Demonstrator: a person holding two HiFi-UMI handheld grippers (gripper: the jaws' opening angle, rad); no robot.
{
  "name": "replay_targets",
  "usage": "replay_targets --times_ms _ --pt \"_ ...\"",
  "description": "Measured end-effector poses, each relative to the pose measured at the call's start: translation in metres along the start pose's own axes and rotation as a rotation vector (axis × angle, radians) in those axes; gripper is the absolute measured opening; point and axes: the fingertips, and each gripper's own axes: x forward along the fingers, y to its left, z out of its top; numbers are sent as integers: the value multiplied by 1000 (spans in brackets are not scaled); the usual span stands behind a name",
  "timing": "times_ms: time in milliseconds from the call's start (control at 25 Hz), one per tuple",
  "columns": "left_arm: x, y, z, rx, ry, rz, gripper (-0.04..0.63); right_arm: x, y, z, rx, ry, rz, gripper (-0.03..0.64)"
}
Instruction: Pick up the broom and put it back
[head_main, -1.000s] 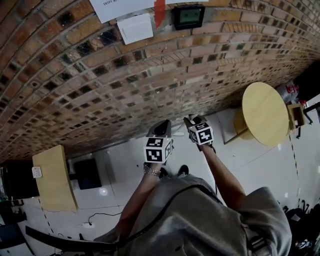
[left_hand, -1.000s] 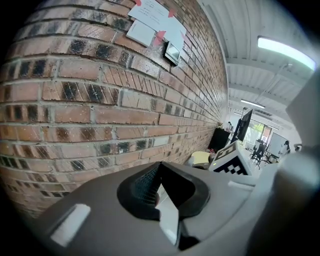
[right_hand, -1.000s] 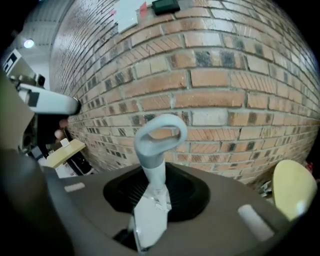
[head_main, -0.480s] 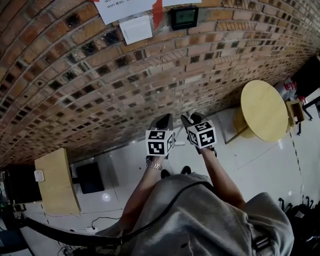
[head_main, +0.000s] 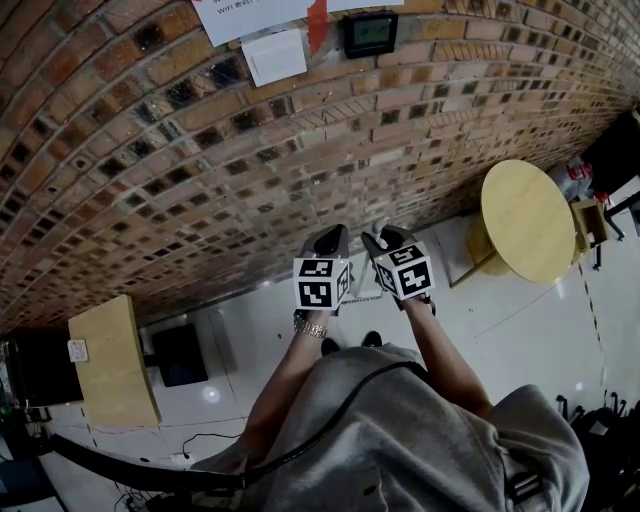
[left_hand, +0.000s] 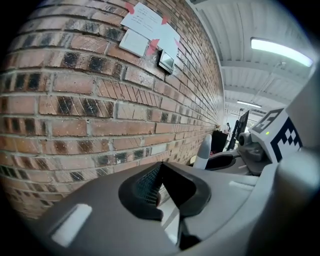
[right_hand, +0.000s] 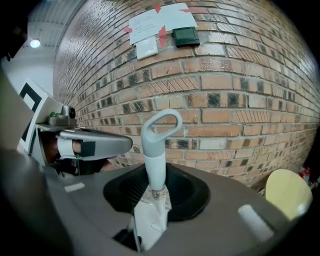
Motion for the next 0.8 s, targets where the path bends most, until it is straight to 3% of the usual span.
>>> replay_targets --times_ms 520,800 --pt "-5 5 -1 -12 -11 6 3 50 -34 -25 28 73 -22 95" --pt "-11 32 -19 -64 17 74 3 107 -55 -58 52 157 -6 95"
